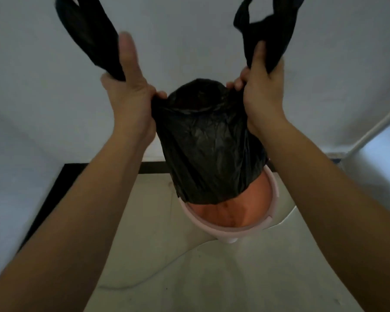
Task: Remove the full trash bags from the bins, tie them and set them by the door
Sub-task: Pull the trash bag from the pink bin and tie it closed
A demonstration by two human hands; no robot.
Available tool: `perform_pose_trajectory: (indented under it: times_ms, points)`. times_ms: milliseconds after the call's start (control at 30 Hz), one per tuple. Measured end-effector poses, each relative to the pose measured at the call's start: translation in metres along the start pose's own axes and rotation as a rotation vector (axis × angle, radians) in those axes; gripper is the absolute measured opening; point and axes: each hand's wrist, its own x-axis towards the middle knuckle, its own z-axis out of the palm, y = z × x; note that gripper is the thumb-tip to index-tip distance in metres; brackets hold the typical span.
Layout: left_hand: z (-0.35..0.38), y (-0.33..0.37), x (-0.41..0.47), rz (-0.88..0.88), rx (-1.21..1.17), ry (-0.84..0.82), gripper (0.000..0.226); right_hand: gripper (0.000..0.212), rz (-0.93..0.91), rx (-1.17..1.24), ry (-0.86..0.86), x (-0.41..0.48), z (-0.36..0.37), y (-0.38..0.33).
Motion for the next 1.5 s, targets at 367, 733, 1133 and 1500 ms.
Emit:
perform_pose_trajectory:
  times_ms: [367,733,1133,1500]
  points:
    - [-0.065,0.124,0.030,0.138,0.198,0.108,0.031,0.025,0.018,-0.024,-0.207,-0.026,0.149,-0.036]
    - [-0.260,-0.096,0.005,-0.474,0.187,0.098,0.018,0.017,0.288,-0.568,-0.560,-0.132,0.094,0.239]
    - [-0.298,-0.189,-0.007,-0.550,0.405,-0.235,0.014,0.020,0.358,-0.635,-0.906,-0.178,0.037,0.338]
    - [-0.307,-0.195,0.014,-0.612,0.122,-0.062,0.031,0.040,0.145,-0.922,-0.692,-0.184,-0.017,0.347]
